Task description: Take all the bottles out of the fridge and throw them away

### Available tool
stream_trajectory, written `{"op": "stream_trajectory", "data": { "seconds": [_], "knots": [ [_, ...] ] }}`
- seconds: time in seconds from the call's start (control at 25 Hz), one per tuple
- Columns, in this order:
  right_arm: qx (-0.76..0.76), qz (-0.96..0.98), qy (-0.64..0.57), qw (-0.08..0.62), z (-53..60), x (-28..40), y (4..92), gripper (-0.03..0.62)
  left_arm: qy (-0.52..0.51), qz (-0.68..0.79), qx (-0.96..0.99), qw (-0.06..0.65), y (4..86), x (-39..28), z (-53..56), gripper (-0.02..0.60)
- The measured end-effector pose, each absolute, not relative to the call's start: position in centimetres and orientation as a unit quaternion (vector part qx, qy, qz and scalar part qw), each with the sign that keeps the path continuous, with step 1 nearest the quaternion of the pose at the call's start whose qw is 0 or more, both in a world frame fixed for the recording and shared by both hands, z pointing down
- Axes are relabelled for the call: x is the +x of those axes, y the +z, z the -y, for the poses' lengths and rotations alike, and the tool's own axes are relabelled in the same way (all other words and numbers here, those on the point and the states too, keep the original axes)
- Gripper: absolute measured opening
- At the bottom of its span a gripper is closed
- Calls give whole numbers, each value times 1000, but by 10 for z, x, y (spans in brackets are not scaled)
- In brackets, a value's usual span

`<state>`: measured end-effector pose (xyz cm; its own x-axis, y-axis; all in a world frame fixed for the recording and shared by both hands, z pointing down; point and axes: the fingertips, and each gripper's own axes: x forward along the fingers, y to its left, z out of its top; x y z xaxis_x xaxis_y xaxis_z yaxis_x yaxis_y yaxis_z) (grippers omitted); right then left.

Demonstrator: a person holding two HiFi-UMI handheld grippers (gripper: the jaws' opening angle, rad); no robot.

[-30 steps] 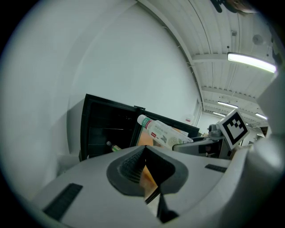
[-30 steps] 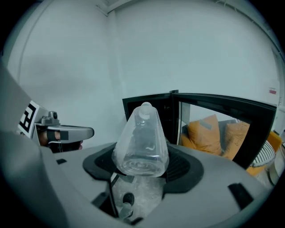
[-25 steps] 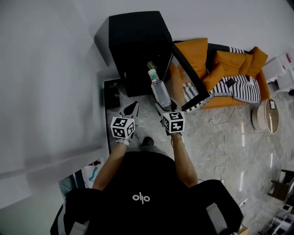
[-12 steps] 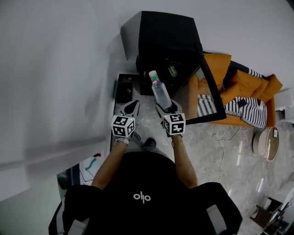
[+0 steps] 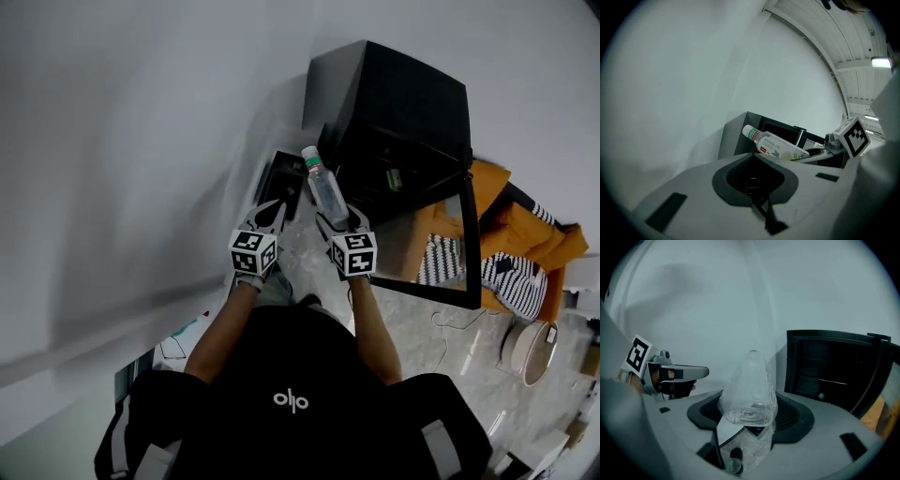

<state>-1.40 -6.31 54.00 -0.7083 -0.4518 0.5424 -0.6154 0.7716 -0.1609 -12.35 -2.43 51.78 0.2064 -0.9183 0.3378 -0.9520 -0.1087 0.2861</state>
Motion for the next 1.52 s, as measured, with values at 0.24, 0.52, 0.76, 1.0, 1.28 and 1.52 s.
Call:
{"op": "stream_trajectory", "data": {
  "seconds": [0.24, 0.52, 0.76, 1.0, 1.28, 1.52],
  "knots": [
    [278, 910, 172, 254, 94, -74, 552, 311, 32, 638, 735, 227, 522, -177, 52, 5],
    [269, 914, 161, 259, 115, -121, 553, 311, 30, 642, 730, 233, 528, -217, 69, 6],
    [249, 916, 158, 271, 129, -132, 561, 311, 28, 653, 717, 244, 537, -224, 80, 5],
    [227, 912, 181, 289, 152, -126, 582, 311, 31, 668, 698, 256, 541, -221, 97, 6],
    [197, 902, 196, 331, 175, -124, 641, 311, 39, 680, 673, 289, 590, -221, 108, 6],
    [176, 892, 206, 362, 179, -133, 717, 311, 33, 688, 654, 313, 654, -227, 110, 5]
  ]
}}
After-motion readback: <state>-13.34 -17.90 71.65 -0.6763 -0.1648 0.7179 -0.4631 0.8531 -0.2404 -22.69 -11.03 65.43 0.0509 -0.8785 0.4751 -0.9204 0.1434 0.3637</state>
